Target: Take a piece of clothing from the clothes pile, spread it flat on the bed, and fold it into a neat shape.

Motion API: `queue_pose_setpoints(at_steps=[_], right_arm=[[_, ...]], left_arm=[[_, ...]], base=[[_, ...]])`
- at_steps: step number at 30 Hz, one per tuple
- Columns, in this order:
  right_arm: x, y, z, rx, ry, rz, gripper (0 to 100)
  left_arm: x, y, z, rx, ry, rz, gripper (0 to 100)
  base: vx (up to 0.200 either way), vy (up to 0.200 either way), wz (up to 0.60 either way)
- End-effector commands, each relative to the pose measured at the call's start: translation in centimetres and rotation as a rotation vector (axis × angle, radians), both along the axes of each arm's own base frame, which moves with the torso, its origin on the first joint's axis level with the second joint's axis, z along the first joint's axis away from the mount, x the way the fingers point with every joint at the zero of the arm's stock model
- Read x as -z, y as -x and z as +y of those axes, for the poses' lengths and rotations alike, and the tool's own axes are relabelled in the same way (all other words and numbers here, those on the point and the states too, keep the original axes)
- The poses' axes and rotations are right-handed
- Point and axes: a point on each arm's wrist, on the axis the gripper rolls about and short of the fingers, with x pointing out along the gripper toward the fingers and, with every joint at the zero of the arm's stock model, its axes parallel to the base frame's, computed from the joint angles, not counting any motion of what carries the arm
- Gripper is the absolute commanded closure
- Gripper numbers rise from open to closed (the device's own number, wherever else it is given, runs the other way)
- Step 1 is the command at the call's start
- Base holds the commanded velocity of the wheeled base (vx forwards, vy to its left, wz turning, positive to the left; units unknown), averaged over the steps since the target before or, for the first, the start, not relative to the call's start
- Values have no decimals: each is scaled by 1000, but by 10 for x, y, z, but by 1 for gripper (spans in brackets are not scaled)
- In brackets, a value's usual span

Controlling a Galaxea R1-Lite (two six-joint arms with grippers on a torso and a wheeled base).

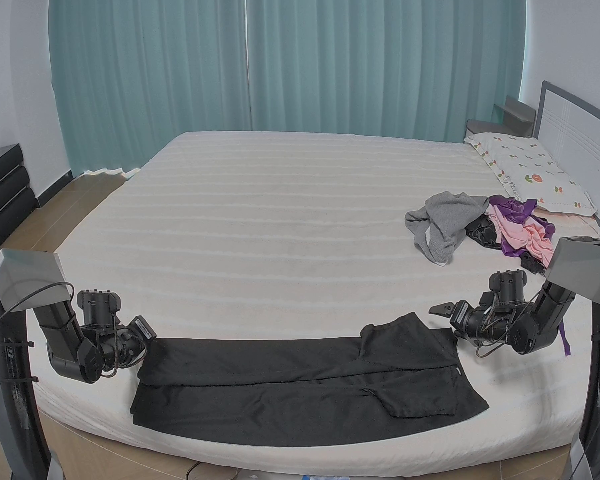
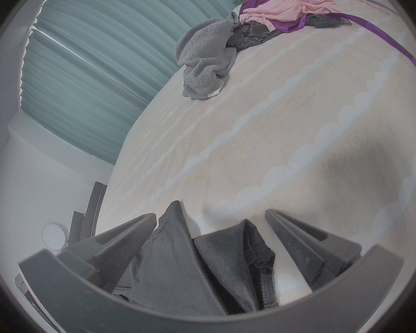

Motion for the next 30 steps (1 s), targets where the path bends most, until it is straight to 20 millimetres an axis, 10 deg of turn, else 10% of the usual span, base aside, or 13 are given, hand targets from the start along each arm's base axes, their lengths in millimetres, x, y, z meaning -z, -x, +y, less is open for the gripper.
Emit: queue_pose_setpoints(at_steps=[1, 30], right_arm=[[5, 1, 2, -7, 4, 12, 100], [-13, -9, -21, 87, 0, -87, 100]], left_arm=[[0, 0, 0, 0, 0, 0, 100], [-21, -46, 3, -9, -15, -163, 100]], base=[[0, 0, 0], [0, 0, 0]])
